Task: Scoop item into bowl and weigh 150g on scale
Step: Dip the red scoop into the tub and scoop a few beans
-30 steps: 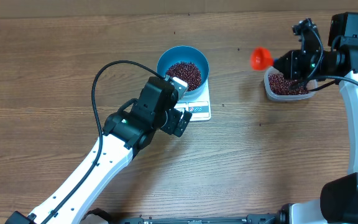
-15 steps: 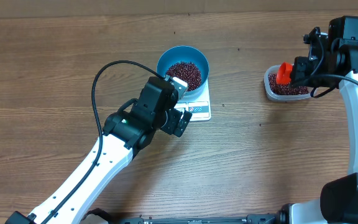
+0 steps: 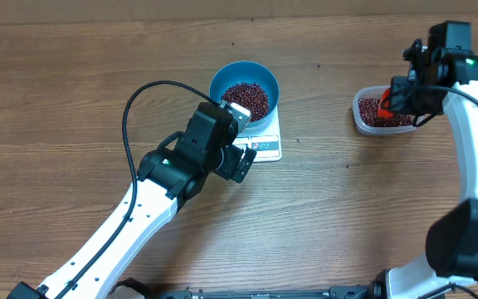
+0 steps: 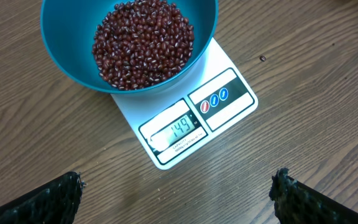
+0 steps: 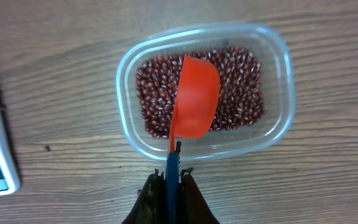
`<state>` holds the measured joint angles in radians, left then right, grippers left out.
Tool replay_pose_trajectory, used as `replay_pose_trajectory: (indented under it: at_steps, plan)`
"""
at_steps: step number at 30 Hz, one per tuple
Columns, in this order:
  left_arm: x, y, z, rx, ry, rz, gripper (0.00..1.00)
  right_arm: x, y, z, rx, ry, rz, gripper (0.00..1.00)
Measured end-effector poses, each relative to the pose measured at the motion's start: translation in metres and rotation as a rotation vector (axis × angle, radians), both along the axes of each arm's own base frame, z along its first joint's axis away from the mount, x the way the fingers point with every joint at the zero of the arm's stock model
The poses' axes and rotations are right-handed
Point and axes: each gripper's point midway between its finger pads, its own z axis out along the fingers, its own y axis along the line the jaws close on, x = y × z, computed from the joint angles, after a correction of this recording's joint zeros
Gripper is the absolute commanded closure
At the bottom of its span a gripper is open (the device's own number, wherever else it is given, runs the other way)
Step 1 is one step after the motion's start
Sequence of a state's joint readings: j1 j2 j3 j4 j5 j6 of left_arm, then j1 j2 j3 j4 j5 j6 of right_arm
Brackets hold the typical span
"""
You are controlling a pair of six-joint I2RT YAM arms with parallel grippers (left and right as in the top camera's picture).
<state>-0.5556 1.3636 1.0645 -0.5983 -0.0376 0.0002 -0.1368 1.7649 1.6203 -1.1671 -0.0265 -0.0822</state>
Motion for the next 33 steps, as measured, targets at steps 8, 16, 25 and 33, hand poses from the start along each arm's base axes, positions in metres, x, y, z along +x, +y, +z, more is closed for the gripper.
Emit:
replay_pose_trajectory:
  at_steps: [8, 16, 25, 33]
  plan:
    - [0.000, 0.000, 0.000, 0.000, 0.000, 0.000, 0.00, 0.007, -0.013, -0.022, 0.004, 0.038, -0.029, 0.96]
    - [0.000, 0.000, 0.000, 0.000, 0.000, 0.000, 0.00, 0.014, -0.025, -0.020, -0.005, 0.000, -0.054, 0.96]
    - [0.000, 0.000, 0.000, 0.000, 0.000, 0.000, 0.00, 0.013, -0.025, -0.035, -0.004, 0.003, -0.054, 0.96]
    - [0.000, 0.000, 0.000, 0.000, 0.000, 0.000, 0.00, 0.016, -0.017, -0.038, 0.042, 0.001, -0.038, 0.96]
